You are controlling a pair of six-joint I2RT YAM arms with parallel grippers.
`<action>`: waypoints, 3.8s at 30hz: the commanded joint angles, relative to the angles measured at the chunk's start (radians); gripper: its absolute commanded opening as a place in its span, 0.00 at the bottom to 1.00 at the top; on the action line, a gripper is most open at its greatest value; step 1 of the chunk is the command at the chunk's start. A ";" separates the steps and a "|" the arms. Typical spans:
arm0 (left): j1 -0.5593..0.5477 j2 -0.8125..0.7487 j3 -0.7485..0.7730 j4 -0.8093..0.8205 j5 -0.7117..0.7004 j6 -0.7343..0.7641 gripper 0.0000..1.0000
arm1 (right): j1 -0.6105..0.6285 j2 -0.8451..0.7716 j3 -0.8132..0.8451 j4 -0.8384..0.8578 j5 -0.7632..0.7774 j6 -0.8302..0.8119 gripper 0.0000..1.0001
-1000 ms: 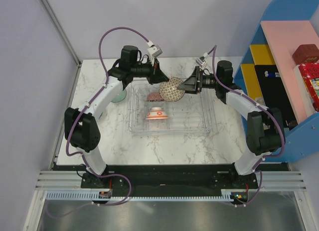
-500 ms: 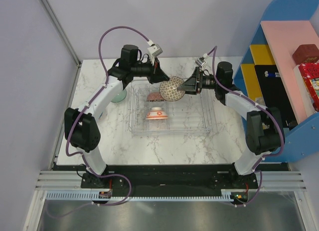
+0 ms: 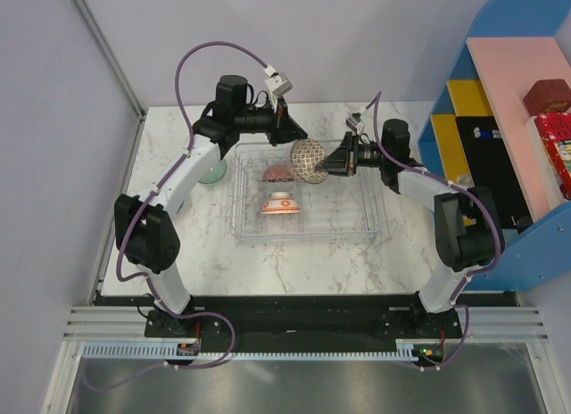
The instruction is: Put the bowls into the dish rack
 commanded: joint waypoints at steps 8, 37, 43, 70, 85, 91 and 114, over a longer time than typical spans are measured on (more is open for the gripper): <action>-0.005 0.005 0.029 0.008 0.039 -0.024 0.02 | 0.007 -0.033 0.019 0.153 -0.062 0.034 0.03; -0.123 0.042 0.233 -0.342 -0.483 0.042 1.00 | 0.062 -0.203 0.363 -0.931 0.938 -0.866 0.00; -0.220 0.159 0.328 -0.446 -0.596 0.082 1.00 | 0.133 -0.214 0.432 -0.998 1.102 -0.917 0.00; -0.257 0.249 0.364 -0.474 -0.639 0.085 0.02 | 0.200 -0.244 0.450 -0.998 1.102 -0.932 0.01; -0.255 0.202 0.342 -0.457 -0.563 0.129 0.02 | 0.174 -0.243 0.460 -1.056 0.848 -0.980 0.92; -0.239 0.150 0.304 -0.429 -0.497 0.163 0.02 | 0.076 -0.218 0.450 -1.083 0.630 -0.975 0.95; -0.140 0.097 0.239 -0.371 -0.030 0.229 0.02 | -0.021 -0.019 0.437 -1.113 0.055 -0.977 0.98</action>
